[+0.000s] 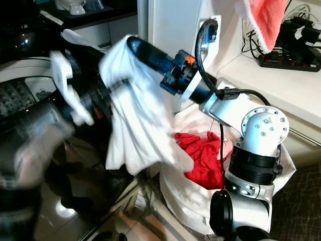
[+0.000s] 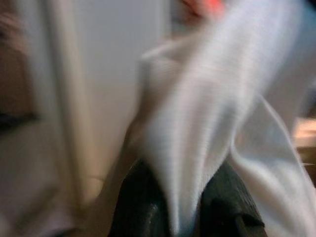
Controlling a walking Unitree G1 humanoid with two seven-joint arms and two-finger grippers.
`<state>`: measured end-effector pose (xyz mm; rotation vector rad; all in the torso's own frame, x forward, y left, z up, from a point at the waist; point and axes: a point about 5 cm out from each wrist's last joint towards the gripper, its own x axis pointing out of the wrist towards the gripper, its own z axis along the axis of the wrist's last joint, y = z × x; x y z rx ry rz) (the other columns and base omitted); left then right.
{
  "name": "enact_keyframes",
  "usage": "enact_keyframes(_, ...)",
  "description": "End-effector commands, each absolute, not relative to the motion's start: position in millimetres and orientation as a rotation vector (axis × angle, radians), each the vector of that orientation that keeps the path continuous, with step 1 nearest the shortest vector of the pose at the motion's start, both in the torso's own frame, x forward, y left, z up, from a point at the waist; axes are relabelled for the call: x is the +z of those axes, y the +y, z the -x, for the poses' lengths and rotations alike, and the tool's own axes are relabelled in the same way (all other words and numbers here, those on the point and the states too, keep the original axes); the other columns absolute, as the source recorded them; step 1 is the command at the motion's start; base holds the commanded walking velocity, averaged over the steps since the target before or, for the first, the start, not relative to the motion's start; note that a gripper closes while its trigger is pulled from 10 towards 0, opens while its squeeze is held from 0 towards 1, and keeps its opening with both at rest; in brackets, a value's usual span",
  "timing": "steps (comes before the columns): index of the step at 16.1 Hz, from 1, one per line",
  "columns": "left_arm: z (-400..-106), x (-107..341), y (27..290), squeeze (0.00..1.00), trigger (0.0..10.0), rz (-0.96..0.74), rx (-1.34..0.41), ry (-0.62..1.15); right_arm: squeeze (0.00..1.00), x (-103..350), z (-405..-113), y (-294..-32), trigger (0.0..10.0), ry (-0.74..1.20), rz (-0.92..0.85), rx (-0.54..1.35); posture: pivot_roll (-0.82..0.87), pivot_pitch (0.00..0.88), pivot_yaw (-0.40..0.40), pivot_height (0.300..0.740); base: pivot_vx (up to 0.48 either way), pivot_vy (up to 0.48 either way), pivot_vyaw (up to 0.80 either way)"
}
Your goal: Clothes washing
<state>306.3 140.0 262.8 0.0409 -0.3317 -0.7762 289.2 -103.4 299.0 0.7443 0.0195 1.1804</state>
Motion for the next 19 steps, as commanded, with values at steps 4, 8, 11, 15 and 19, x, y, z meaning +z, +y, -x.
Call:
enact_keyframes(4, -330, 332, 209, 0.0, 0.0, -0.249, -0.418, -0.516, 0.0, 315, -290, -117, 10.0, -0.131, -0.682, 1.099, 0.02, 0.0, -0.007, 0.74, 0.0, 0.0, 0.0)
enact_keyframes(8, -337, 405, 264, 0.0, 0.0, -0.89, 0.127, -0.591, 0.0, 299, -282, -100, 10.0, -0.04, -0.498, 1.151, 0.02, 0.0, 0.001, 0.74, 0.0, 0.0, 0.0)
enact_keyframes(11, -359, 371, 283, 0.0, 0.0, -0.872, 0.116, -0.348, 0.0, 271, -280, -82, 10.0, 0.102, -0.329, 1.128, 0.02, 0.0, 0.008, 0.74, 0.0, 0.0, 0.0)
enact_keyframes(15, -383, 262, 294, 0.0, 10.0, -0.329, 0.165, -0.066, 0.0, 228, -282, -60, 10.0, 0.242, -0.135, 0.998, 0.01, 0.0, 0.008, 0.74, 0.0, 0.0, 0.0)
enact_keyframes(19, -380, 235, 308, 1.0, 10.0, -0.249, 0.262, 0.119, 0.0, 223, -272, -53, 10.0, 0.271, -0.128, 1.032, 0.0, 0.0, 0.007, 0.74, 0.0, 0.0, 0.0)
